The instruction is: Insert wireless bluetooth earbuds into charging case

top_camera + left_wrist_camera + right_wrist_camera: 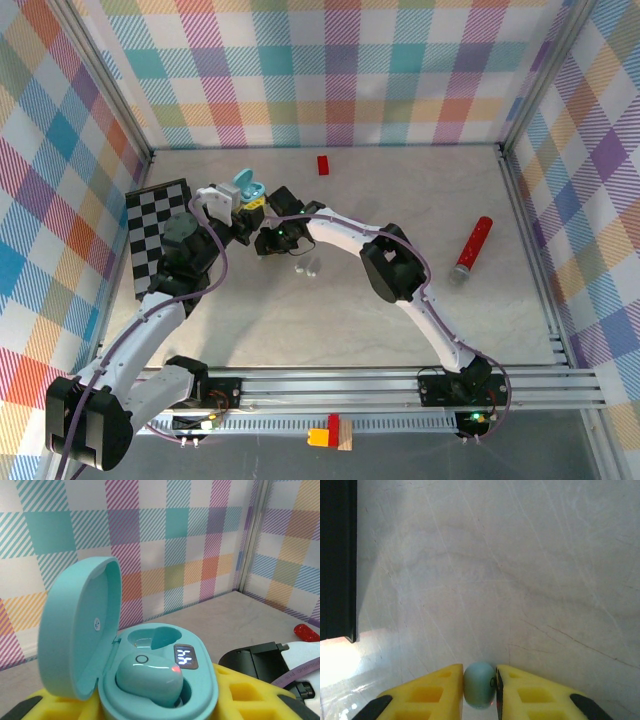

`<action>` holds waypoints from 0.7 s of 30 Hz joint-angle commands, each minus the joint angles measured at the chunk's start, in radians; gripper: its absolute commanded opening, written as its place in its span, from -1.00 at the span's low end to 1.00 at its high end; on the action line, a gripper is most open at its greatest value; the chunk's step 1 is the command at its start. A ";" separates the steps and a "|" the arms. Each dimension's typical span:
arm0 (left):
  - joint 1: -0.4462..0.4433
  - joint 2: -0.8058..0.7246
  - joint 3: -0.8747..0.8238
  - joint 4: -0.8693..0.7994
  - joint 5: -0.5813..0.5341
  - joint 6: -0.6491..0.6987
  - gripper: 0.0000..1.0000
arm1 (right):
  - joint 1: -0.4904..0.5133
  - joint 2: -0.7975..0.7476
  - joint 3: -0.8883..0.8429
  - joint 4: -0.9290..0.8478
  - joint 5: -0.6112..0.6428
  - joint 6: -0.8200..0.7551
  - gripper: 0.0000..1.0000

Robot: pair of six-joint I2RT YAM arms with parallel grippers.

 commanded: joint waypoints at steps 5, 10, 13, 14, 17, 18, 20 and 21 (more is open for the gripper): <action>0.016 -0.013 0.003 0.022 0.001 -0.008 -0.23 | 0.023 0.025 0.006 -0.099 0.057 -0.047 -0.60; 0.017 -0.014 0.004 0.023 0.014 -0.003 -0.23 | 0.005 -0.088 -0.121 0.000 0.105 -0.039 -0.60; 0.016 -0.016 0.009 0.013 0.025 0.000 -0.22 | -0.023 -0.188 -0.266 0.107 0.113 -0.031 -0.59; 0.016 -0.014 0.009 0.012 0.031 0.000 -0.22 | -0.036 -0.218 -0.305 0.135 0.117 -0.029 -0.59; 0.016 -0.007 0.003 0.021 0.047 -0.003 -0.23 | -0.074 -0.313 -0.436 0.216 0.123 -0.024 -0.59; 0.014 -0.005 -0.004 0.034 0.054 -0.003 -0.23 | -0.087 -0.346 -0.484 0.237 0.136 -0.025 -0.59; 0.013 0.003 -0.014 0.050 0.067 -0.005 -0.23 | -0.112 -0.403 -0.569 0.278 0.155 -0.025 -0.59; 0.013 0.012 -0.014 0.050 0.077 -0.005 -0.23 | -0.127 -0.433 -0.611 0.299 0.159 -0.024 -0.59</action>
